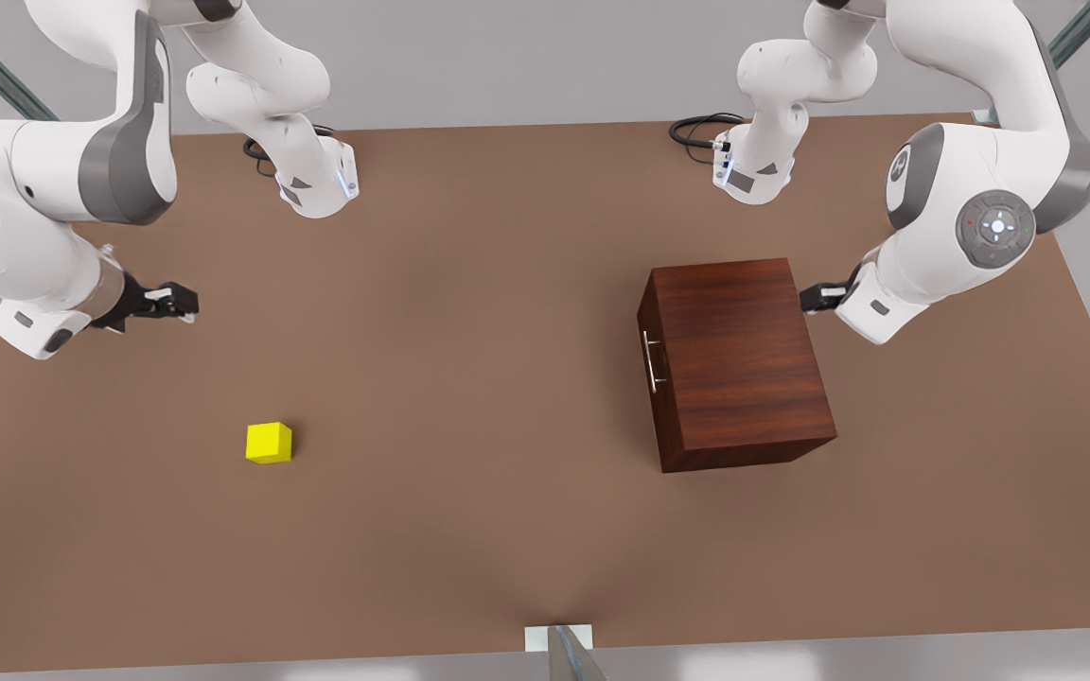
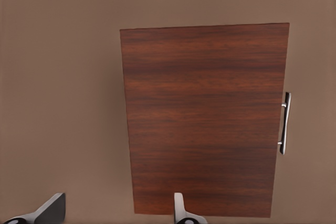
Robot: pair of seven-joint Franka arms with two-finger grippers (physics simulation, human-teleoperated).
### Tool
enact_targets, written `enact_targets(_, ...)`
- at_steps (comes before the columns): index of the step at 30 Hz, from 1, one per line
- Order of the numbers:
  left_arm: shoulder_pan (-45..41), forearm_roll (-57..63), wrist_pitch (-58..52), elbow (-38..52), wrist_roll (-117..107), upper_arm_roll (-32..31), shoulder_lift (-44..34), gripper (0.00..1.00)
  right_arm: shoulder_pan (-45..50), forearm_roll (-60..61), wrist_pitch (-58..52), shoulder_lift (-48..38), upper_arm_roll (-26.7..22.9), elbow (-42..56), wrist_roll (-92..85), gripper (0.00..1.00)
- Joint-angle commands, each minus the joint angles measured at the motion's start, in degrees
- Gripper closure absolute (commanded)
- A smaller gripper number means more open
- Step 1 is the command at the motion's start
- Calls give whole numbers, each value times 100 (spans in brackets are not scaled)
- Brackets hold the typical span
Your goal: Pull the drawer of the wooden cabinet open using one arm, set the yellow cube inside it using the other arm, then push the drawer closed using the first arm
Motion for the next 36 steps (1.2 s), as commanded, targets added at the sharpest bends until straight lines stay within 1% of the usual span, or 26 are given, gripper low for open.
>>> enact_targets(1, 0, 0, 134, 2, -461, -2, -6, 0, 8, -14, 109, -6, -3, 6, -386, 0)
enact_targets(2, 0, -35, 135, -7, -549, -28, -6, 0, 8, -14, 109, 3, -12, 15, -386, 0)
enact_targets(3, -27, 44, 204, 11, -935, -608, 213, 0, -1, -40, 109, 29, -12, 50, -386, 0)
enact_targets(4, -351, 377, 372, 28, -1445, -898, 485, 0, -9, -40, 83, 47, -12, 76, -386, 0)
enact_targets(5, -940, 738, 424, 177, -2016, -916, 872, 0, -18, -40, -40, 29, -12, 23, -369, 0)
enact_targets(7, -1599, 1010, 512, 713, -2658, -916, 1566, 0, -27, -49, -49, 12, -12, -3, -369, 0)
enact_targets(8, -1907, 1168, 723, 889, -3123, -908, 1892, 0, -27, -49, -49, -6, -20, -38, -369, 0)
enact_targets(9, -2162, 1458, 820, 1109, -3721, -907, 2226, 0, -27, -49, -58, 3, -20, -47, -369, 0)
enact_targets(11, -2347, 1775, 1022, 1118, -4433, -907, 2569, 2, -36, -49, -110, -6, -12, -91, -369, 0)
enact_targets(12, -2452, 1871, 1364, 1110, -5224, -907, 2701, 2, -36, -49, -110, -32, -12, -99, -360, 0)
enact_targets(13, -2470, 1890, 1663, 1083, -5673, -907, 2710, 2, -45, -49, -110, -32, -20, -126, -360, 0)
enact_targets(16, -2593, 1881, 1708, 934, -6077, -899, 2833, 2, -80, -49, -75, 12, -12, -135, -360, 0)
enact_targets(17, -2593, 1881, 1708, 881, -6104, -899, 2833, 6, -80, -40, -75, 20, -12, -135, -360, 0)
enact_targets(18, -2576, 1881, 1682, 793, -6095, -890, 2833, 6, -80, -40, -66, 12, -12, -179, -351, 0)
enact_targets(21, -2567, 1925, 1268, 688, -6358, -855, 2798, 15, -71, -23, -40, 29, -12, -205, -351, 0)
enact_targets(23, -2549, 2048, 1259, 688, -6877, -855, 2806, 15, -71, -5, -40, 38, -12, -205, -351, 0)
enact_targets(30, -2461, 2347, 1286, 670, -6816, -846, 2912, 15, -80, 13, -14, 82, -12, -249, -351, 0)
enact_targets(36, -2435, 2285, 1312, 670, -6394, -864, 2965, 15, -80, 13, -14, 82, -12, -284, -351, 0)
